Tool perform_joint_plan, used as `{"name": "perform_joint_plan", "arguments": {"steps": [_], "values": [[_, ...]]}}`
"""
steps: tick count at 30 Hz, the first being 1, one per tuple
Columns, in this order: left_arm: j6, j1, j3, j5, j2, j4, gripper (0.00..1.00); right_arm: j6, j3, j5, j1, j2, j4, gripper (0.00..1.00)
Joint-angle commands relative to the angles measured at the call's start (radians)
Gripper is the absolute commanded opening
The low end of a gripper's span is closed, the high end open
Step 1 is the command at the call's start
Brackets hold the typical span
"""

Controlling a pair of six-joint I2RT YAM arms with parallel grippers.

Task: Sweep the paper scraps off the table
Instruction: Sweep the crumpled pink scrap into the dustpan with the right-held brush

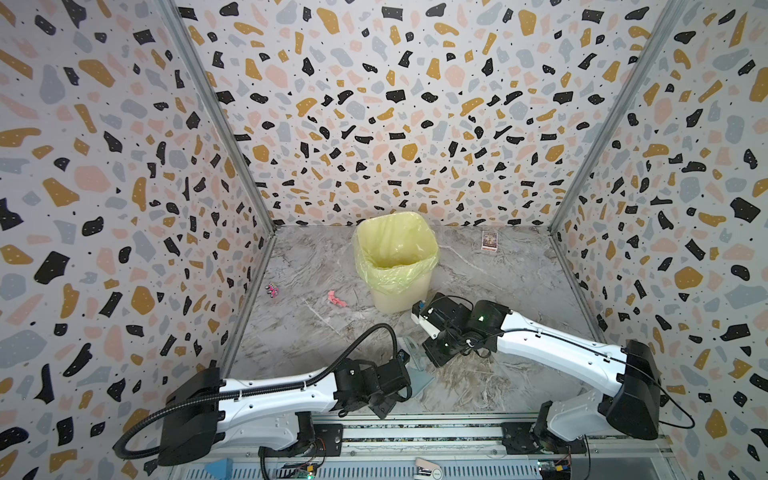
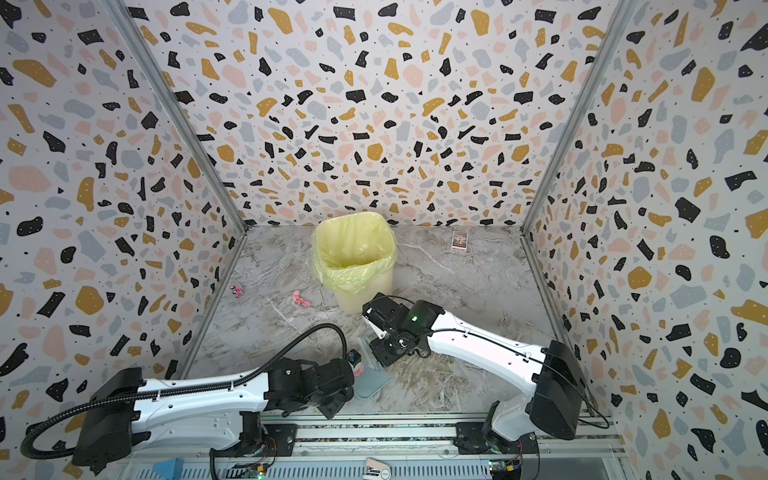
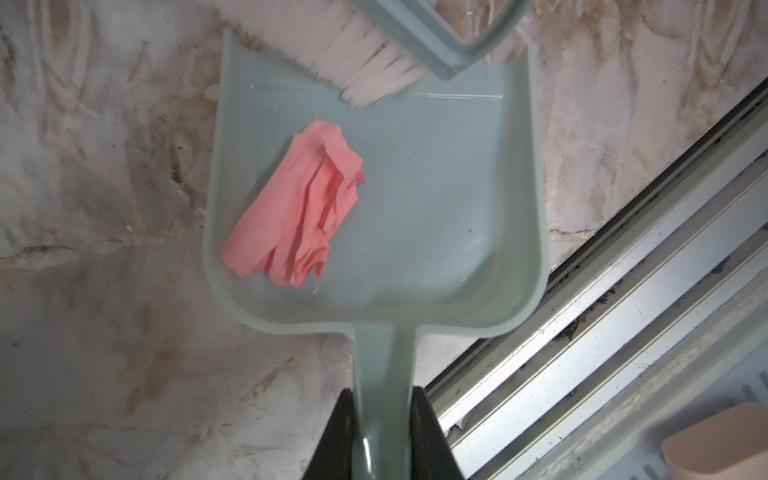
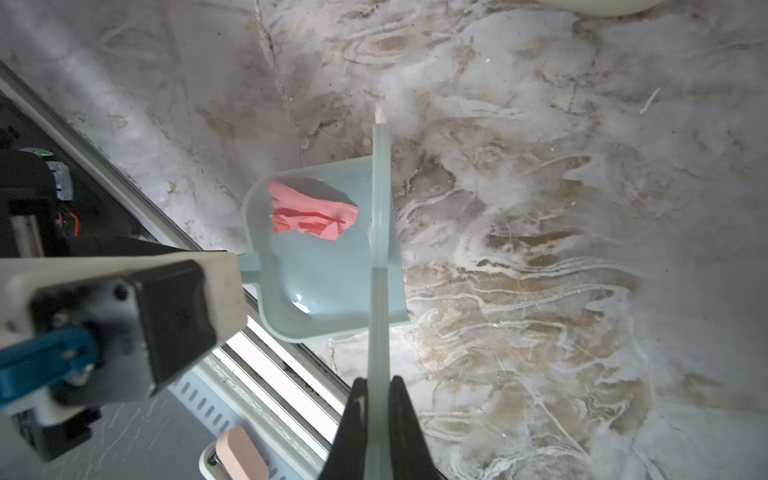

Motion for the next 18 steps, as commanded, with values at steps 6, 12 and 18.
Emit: {"name": "perform_joint_plan", "arguments": {"steps": [6, 12, 18], "values": [[-0.024, -0.004, 0.003, -0.057, -0.053, -0.014, 0.0, 0.003, -0.011, 0.041, -0.096, -0.17, -0.032, 0.0], [-0.026, -0.006, 0.029, -0.077, -0.143, -0.022, 0.0, 0.007, -0.108, -0.008, -0.2, -0.291, 0.023, 0.0], [-0.001, -0.009, 0.094, -0.098, -0.174, -0.062, 0.0, 0.009, -0.185, -0.063, -0.284, -0.378, 0.06, 0.0]]}}
